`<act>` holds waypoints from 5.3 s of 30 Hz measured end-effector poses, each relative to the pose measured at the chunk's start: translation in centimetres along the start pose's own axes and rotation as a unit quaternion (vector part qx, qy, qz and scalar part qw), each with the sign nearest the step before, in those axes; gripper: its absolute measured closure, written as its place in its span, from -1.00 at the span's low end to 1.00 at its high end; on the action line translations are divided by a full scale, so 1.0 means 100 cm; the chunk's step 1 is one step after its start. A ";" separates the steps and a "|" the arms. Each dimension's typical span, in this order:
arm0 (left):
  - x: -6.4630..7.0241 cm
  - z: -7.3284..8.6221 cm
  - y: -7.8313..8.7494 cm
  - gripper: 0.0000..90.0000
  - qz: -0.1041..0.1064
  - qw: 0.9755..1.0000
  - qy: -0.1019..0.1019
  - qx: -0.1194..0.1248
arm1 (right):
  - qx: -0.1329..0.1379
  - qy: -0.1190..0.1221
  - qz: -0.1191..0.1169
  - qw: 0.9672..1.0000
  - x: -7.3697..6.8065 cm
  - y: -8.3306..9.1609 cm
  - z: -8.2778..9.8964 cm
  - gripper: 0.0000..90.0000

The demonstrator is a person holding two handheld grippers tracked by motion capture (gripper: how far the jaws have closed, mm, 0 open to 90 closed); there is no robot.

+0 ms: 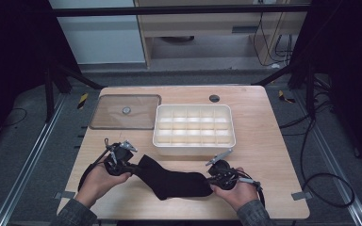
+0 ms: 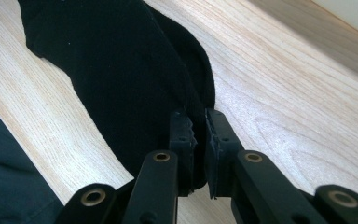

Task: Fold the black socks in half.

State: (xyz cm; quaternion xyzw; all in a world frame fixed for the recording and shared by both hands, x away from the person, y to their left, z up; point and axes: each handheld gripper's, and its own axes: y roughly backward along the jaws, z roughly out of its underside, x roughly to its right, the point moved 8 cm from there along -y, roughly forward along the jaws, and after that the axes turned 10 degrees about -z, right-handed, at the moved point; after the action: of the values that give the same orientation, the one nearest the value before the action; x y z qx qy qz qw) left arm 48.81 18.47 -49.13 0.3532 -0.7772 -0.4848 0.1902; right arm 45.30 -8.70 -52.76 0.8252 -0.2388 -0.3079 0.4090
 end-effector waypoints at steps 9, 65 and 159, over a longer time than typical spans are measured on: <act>-0.005 -0.003 0.008 0.79 -0.006 1.000 0.001 0.003 | -0.002 0.006 0.000 1.000 -0.005 -0.007 -0.007 0.84; 0.066 -0.041 0.017 0.79 0.036 0.997 -0.073 0.011 | -0.009 0.004 -0.018 1.000 -0.014 -0.026 -0.021 0.83; 0.046 -0.014 0.003 -0.59 -0.035 0.999 -0.003 0.019 | 0.024 0.018 0.014 0.999 -0.025 0.018 -0.044 -0.04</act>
State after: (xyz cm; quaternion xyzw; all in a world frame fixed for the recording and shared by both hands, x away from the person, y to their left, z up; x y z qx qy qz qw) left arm 46.46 14.31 -48.42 0.3821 -0.7740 -0.4775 0.1641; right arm 46.39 -5.74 -48.35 0.8369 -0.2496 -0.2813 0.3977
